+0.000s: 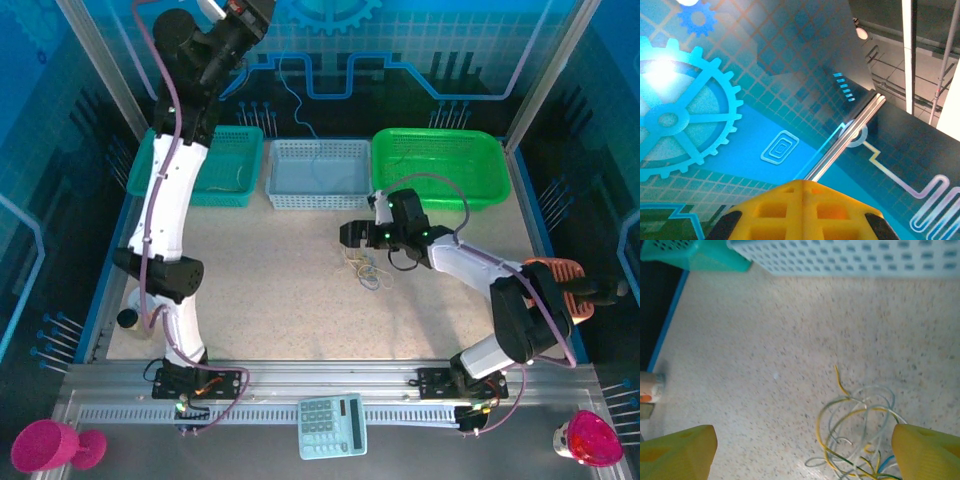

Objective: Untangle the cables

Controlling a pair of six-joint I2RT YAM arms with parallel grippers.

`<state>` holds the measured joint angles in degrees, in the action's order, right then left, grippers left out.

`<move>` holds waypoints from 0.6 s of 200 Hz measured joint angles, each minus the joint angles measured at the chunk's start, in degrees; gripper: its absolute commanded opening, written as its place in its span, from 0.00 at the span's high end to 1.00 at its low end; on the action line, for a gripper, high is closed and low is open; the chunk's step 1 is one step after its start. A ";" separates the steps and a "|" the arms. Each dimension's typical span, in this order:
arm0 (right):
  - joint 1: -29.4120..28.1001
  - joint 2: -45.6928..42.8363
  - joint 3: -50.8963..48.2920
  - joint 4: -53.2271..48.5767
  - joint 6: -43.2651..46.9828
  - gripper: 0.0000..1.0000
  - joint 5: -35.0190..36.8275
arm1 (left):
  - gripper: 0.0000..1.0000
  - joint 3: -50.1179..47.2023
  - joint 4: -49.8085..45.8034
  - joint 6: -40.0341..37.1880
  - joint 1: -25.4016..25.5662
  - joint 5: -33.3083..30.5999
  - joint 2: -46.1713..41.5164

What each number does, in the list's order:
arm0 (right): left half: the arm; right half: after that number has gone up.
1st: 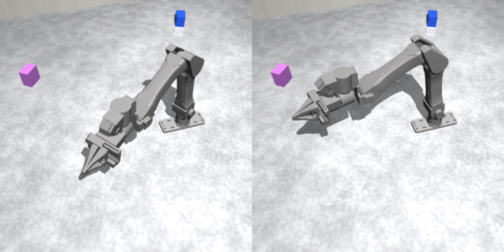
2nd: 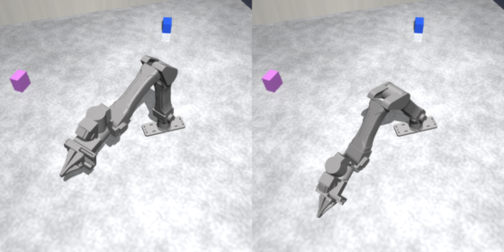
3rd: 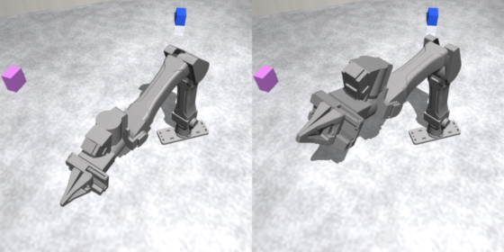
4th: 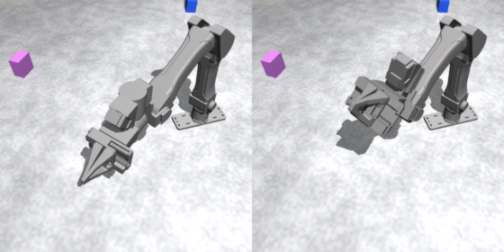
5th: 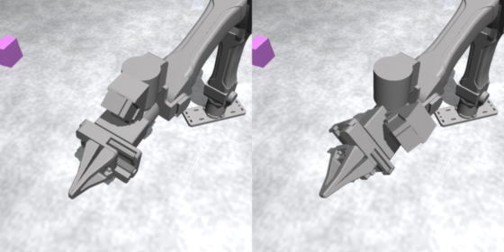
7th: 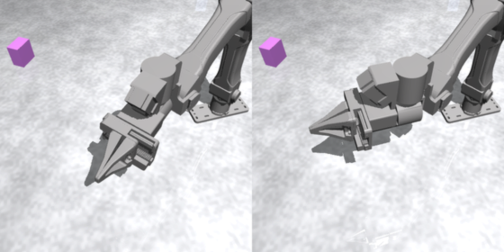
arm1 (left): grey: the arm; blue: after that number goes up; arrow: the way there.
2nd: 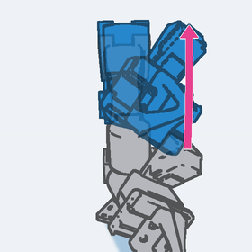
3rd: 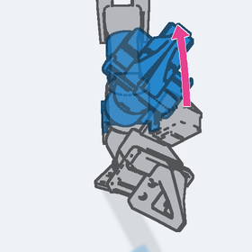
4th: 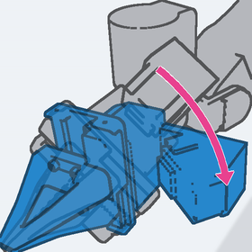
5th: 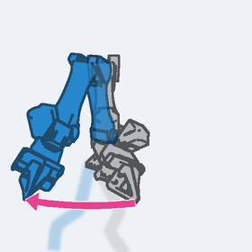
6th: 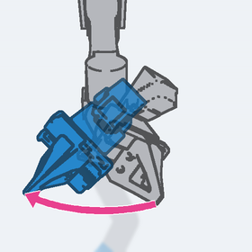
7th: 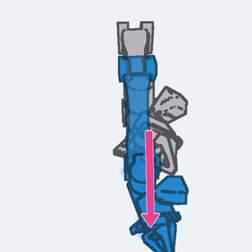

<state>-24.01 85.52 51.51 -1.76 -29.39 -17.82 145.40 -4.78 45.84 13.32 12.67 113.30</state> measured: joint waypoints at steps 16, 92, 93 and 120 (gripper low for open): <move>1.53 -1.84 1.31 -1.66 -0.04 0.07 -0.24 | 1.00 0.42 1.62 0.79 -0.09 0.02 2.49; 7.72 -10.78 2.23 -9.75 -0.24 0.07 0.07 | 1.00 -3.28 7.50 4.46 -0.09 1.73 13.33; 7.76 -10.86 2.23 -9.84 -0.24 0.07 0.09 | 1.00 -3.43 7.48 4.46 -0.09 1.84 13.33; 8.85 -12.90 2.19 -11.08 -0.44 0.08 0.92 | 0.98 -15.08 10.80 4.76 -0.09 3.58 12.24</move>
<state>-15.16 72.62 53.69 -12.84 -29.82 -16.91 130.32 6.02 50.61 13.23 16.25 125.54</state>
